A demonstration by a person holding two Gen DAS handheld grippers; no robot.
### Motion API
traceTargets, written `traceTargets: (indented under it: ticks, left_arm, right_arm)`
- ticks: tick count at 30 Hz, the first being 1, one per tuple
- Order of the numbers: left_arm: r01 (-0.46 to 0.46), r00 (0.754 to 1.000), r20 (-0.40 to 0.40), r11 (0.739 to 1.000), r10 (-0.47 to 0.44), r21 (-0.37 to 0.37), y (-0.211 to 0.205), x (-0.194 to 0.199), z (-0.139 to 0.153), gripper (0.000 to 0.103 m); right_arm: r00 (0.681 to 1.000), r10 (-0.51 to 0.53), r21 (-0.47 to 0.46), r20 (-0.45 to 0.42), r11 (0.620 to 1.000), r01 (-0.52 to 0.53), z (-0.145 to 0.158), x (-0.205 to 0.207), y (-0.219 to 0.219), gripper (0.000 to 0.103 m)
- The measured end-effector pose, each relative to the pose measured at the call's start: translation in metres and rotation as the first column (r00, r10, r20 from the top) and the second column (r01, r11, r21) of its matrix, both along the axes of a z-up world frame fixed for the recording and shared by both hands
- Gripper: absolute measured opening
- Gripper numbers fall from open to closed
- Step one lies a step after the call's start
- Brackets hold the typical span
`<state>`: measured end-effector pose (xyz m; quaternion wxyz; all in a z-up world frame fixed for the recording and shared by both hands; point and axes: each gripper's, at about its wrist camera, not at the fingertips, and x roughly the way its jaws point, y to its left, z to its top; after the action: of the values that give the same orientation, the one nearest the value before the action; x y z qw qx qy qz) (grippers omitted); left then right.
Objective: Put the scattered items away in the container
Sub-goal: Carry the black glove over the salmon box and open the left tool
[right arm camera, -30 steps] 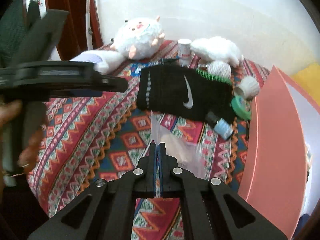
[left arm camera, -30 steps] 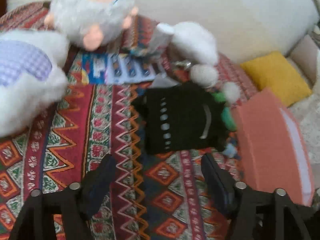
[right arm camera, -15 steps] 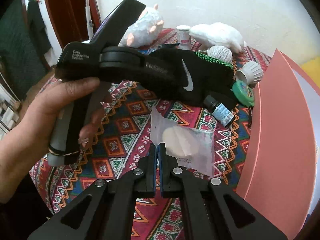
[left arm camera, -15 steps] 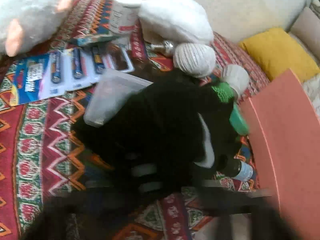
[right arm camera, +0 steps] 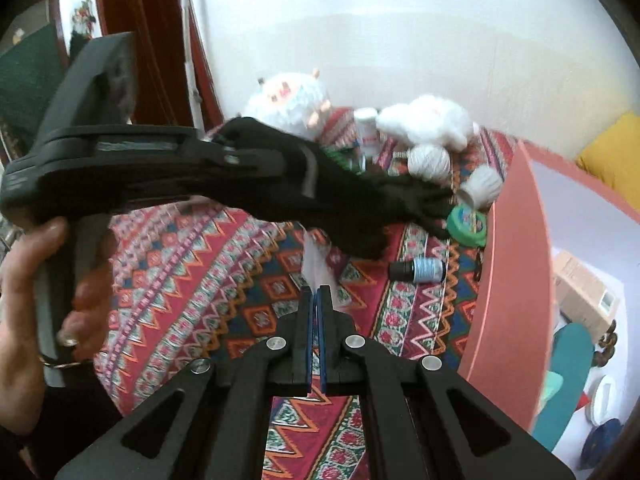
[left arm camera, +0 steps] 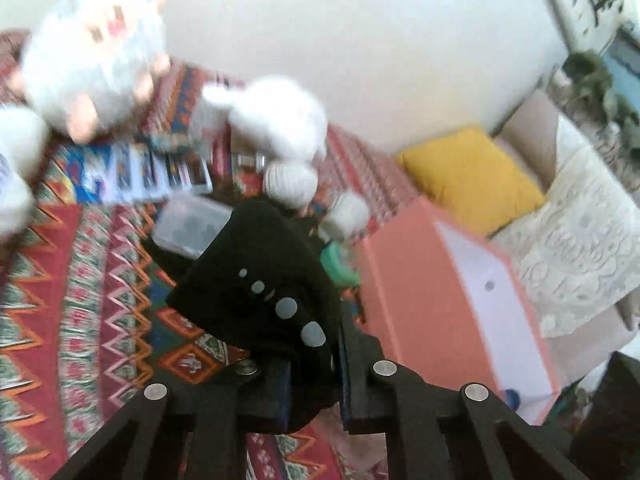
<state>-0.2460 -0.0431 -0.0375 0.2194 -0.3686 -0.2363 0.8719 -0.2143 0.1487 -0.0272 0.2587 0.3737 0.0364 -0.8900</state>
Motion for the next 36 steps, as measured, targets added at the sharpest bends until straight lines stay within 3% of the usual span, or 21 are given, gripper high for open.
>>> traceTargets:
  ticks: [5,11,18,23,28,33,36]
  left_arm:
    - [-0.048,0.995,-0.090,0.999,0.045,-0.025,-0.010,0.032,0.048,0.011]
    - [-0.032,0.984,-0.178,0.999,0.025,-0.036,0.006,0.061,0.098,0.011]
    - [0.097,0.954,-0.280,0.994,-0.104,-0.039,0.071,0.076,0.149,0.012]
    - [0.228,0.910,-0.336,0.970,-0.242,-0.080,0.148,0.079,0.176,0.012]
    - [0.354,0.873,-0.317,0.928,-0.371,-0.114,0.221,0.066,0.175,0.013]
    - [0.416,0.859,-0.251,0.894,-0.447,-0.168,0.280,0.041,0.146,0.013]
    - [0.431,0.863,-0.201,0.882,-0.464,-0.189,0.301,0.024,0.119,0.013]
  right_arm:
    - [0.996,-0.002,-0.031,-0.090,1.000,-0.001,0.029,0.019,0.001,0.001]
    - [0.974,-0.045,-0.105,-0.222,0.994,0.022,0.077,0.050,0.022,0.001]
    - [0.911,-0.184,-0.190,-0.369,0.974,0.121,0.127,0.086,0.077,0.001]
    - [0.855,-0.320,-0.247,-0.408,0.940,0.234,0.143,0.099,0.133,0.001]
    - [0.800,-0.460,-0.278,-0.384,0.884,0.375,0.140,0.096,0.195,0.001]
    - [0.781,-0.545,-0.277,-0.305,0.836,0.474,0.119,0.080,0.244,0.001]
    - [0.784,-0.574,-0.261,-0.237,0.815,0.517,0.100,0.064,0.271,0.001]
